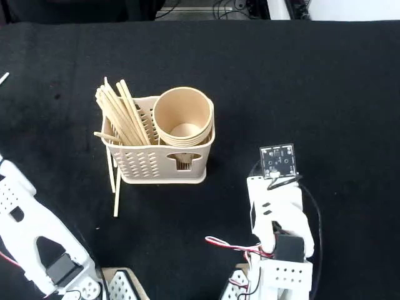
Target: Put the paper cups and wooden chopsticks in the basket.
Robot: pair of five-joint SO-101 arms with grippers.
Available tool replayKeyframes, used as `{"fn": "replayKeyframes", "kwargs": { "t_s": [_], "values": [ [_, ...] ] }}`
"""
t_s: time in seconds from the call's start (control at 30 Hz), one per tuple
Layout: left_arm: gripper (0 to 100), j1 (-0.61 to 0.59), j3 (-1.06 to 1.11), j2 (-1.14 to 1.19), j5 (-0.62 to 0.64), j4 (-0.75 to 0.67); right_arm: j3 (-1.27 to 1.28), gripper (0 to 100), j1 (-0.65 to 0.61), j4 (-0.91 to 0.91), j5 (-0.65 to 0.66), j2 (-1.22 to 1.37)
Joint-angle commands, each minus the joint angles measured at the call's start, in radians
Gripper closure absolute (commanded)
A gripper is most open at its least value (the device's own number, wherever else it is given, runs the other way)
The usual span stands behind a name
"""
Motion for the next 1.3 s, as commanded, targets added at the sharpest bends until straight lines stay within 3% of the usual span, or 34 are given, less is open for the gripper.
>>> {"fn": "replayKeyframes", "kwargs": {
  "t_s": [0.0,0.13,0.27,0.4,0.53,0.67,0.73,0.97,1.27],
  "values": [
    [79,0.016,0.048,0.052,0.037,-0.256,-0.001,97.2,0.012,0.002,0.003,-0.004],
    [79,0.013,0.182,0.121,0.121,-0.422,-0.001,97.2,0.014,0.002,0.003,-0.004],
    [80,0.013,0.251,0.137,0.178,-0.397,-0.001,97.2,0.014,0.002,0.003,-0.004],
    [87,0.005,0.240,0.135,0.178,-0.236,-0.001,97.2,0.014,0.002,0.003,-0.004],
    [96,-0.001,0.111,0.135,0.175,0.072,-0.001,97.2,0.014,0.002,0.003,-0.004],
    [95,-0.002,-0.065,0.137,0.169,0.387,-0.001,97.2,0.014,0.002,0.003,-0.004],
    [94,0.008,-0.059,0.120,0.155,0.473,-0.001,97.2,0.014,0.002,0.003,-0.004],
    [94,0.097,-0.058,0.011,-0.126,0.795,-0.001,97.2,0.014,0.002,0.003,-0.004],
    [94,0.108,0.148,-0.035,-0.256,0.807,-0.001,97.2,0.011,0.002,0.003,-0.004]
  ]
}}
